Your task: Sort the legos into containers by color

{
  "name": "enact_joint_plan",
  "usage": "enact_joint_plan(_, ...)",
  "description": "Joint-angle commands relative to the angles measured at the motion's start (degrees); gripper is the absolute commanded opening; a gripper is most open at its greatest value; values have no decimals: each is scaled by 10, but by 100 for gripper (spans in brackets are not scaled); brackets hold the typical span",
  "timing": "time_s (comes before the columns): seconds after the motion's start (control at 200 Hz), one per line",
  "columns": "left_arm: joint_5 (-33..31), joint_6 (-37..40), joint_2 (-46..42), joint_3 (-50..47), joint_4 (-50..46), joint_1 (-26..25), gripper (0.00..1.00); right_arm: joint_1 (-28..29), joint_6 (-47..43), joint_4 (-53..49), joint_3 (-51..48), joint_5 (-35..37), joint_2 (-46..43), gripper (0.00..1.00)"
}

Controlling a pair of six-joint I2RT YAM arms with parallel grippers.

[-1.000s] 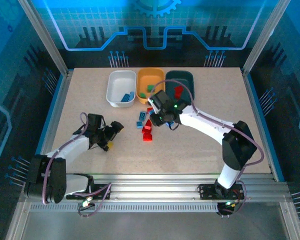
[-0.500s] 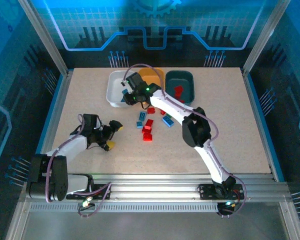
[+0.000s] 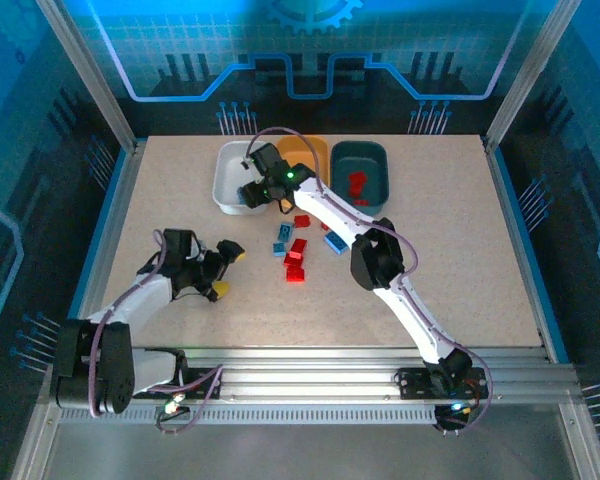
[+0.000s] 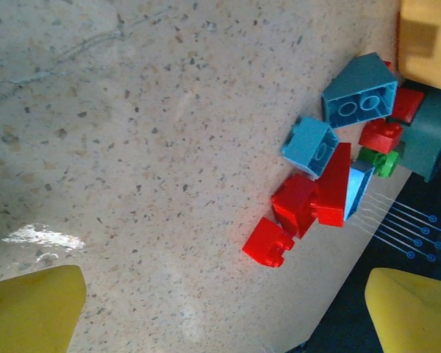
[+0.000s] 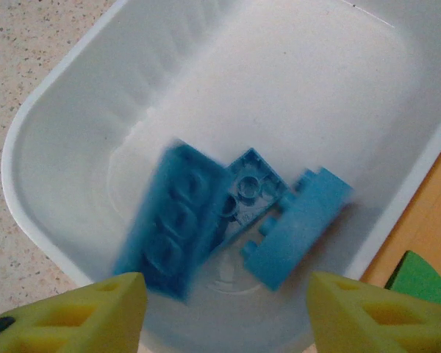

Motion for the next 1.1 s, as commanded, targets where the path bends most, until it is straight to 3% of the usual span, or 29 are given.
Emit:
enact_joint_plan(0.0,16,1,-22,2,-20,5,99,-3,6,-16,22,-7,-16,62)
enact_joint_plan(0.105,14,5,-35,9,-28,3,99,0,22,2,-41,10,-84,61)
enact_joint_plan(0.175,-2,18,-43,20,-43,-8,99,-1,39,44,-148,27,-162,60)
enact_joint_plan(0.35,-102,69,-32,86,-121,-91,99,-13,104,101,-406,35,-347,61)
enact_joint_plan(0.635,-118,64,17,110,-93,-106,99,19,242,120,-697,22,-485,85)
enact_joint_plan(0.956,-117,48,10,70,-64,-106,99,82,282,107,-736,-26,-446,89)
enact_joint_plan(1.096,-114,47,10,57,-59,-106,99,100,301,69,-696,11,-398,89)
